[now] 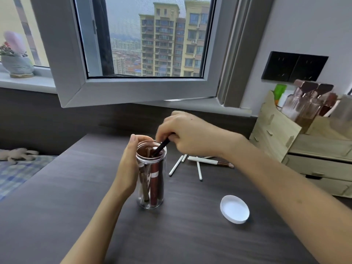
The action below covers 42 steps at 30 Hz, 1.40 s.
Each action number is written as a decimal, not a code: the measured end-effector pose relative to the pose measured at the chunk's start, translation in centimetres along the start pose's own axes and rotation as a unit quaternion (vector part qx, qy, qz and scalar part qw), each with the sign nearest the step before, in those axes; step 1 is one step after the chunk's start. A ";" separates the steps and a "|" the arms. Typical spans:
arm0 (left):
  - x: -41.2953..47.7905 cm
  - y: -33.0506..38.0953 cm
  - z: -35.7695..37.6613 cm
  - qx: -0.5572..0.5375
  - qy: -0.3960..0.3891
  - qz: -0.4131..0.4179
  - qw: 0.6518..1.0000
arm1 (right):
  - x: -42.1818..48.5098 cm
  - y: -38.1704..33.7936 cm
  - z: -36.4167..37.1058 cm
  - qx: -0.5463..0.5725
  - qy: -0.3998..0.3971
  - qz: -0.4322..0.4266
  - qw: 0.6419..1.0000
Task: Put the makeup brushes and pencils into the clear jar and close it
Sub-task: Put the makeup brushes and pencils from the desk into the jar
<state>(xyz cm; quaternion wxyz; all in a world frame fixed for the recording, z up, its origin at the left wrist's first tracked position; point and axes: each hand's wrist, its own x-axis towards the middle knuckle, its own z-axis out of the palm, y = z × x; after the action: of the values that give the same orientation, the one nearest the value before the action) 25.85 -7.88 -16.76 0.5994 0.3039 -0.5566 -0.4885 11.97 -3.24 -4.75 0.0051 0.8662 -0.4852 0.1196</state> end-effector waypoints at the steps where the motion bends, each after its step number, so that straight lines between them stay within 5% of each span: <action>1: -0.1 0.0 0.0 -0.004 -0.005 0.000 1.000 | 0.5 -0.5 0.3 0.036 -0.013 -0.002 0.999; 7: 0.0 -0.4 -0.1 -0.027 -0.013 0.001 1.000 | 1.3 -0.7 1.3 0.183 -0.005 -0.010 0.983; 10: 0.2 -0.9 -0.2 -0.007 0.006 0.026 1.000 | 0.1 2.8 1.3 0.313 0.098 0.066 0.942; 12: 0.3 -1.1 -0.3 -0.005 0.017 0.028 0.999 | -0.2 5.8 3.4 0.231 0.152 0.143 0.950; 14: 0.3 -1.3 -0.2 -0.003 0.026 0.026 0.999 | -0.4 8.1 7.2 0.081 0.086 0.197 0.973; 19: 0.0 -1.1 0.2 -0.001 0.039 0.033 0.999 | -0.4 9.4 15.9 -0.241 0.024 0.070 0.968; 28: 0.0 -1.3 0.2 0.044 0.051 0.059 0.996 | 1.3 9.3 16.7 -0.355 0.009 -0.054 0.933; 33: 0.1 -1.3 0.1 0.008 0.044 0.036 0.998 | 1.5 9.3 15.8 -0.289 0.152 -0.092 0.941; 38: 0.1 -1.2 0.3 0.008 0.045 0.024 0.999 | 0.6 7.3 9.8 -0.110 0.363 0.076 0.922; 40: -0.1 -1.1 0.4 0.013 0.047 0.025 0.998 | -0.9 5.2 6.1 0.065 0.341 0.111 0.931; 42: -0.3 -0.9 0.6 0.021 0.045 0.026 0.998 | -2.1 3.1 3.0 0.098 0.263 0.092 0.955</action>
<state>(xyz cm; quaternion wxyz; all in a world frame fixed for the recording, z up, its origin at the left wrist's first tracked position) 25.05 -7.81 -17.60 0.6300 0.3236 -0.5470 -0.4462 8.90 -3.53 -8.47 0.0369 0.7519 -0.5303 0.3899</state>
